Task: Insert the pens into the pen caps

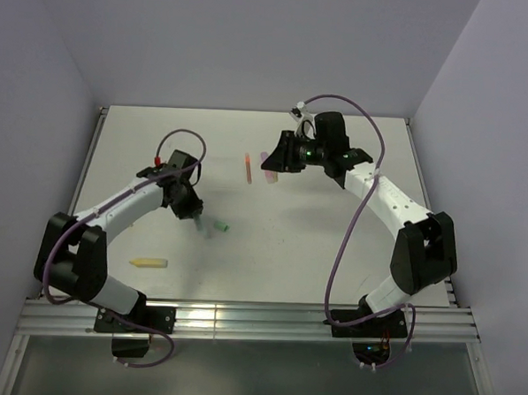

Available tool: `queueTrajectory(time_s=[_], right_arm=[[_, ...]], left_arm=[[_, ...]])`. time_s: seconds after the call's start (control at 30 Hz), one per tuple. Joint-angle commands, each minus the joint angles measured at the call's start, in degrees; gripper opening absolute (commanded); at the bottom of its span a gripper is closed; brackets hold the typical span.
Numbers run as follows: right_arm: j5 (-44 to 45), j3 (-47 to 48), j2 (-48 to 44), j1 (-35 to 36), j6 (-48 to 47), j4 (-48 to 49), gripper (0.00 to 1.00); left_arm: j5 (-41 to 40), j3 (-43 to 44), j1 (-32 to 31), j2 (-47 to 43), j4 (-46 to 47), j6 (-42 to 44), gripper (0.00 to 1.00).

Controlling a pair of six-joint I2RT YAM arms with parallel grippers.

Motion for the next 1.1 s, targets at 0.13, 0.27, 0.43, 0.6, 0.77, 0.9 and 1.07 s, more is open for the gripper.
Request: queueTrajectory(time_s=[0.13, 0.27, 0.43, 0.6, 0.77, 0.9, 1.07], right_arm=[[-12.39, -3.13, -0.94, 3.40, 4.41, 11.93, 0.45], [-13.98, -4.28, -1.46, 4.72, 5.74, 15.98, 0.52], [-11.53, -2.96, -0.94, 7.18, 3.63, 13.96, 0.55], [-9.24, -1.99, 0.47, 7.98, 2.92, 12.20, 0.55], [-6.70, -0.86, 1.43, 8.59, 2.14, 11.16, 0.55], [-5.19, -0.67, 1.61, 9.29, 2.04, 11.58, 0.55], [-5.19, 0.03, 2.49, 9.56, 2.40, 11.59, 0.54]], left_arm=[[0.97, 12.04, -1.14, -7.33, 4.04, -0.49, 0.00], [-0.17, 15.56, -3.59, -7.34, 6.42, -2.15, 0.00], [-0.88, 19.17, -5.71, -6.37, 8.61, -2.95, 0.00], [-0.79, 21.28, -7.37, -6.10, 9.85, -3.74, 0.00], [-0.18, 22.16, -8.78, -5.31, 10.81, -4.35, 0.00], [0.18, 22.51, -9.58, -5.23, 11.52, -4.88, 0.00], [0.44, 22.51, -10.54, -4.79, 12.13, -5.76, 0.00]])
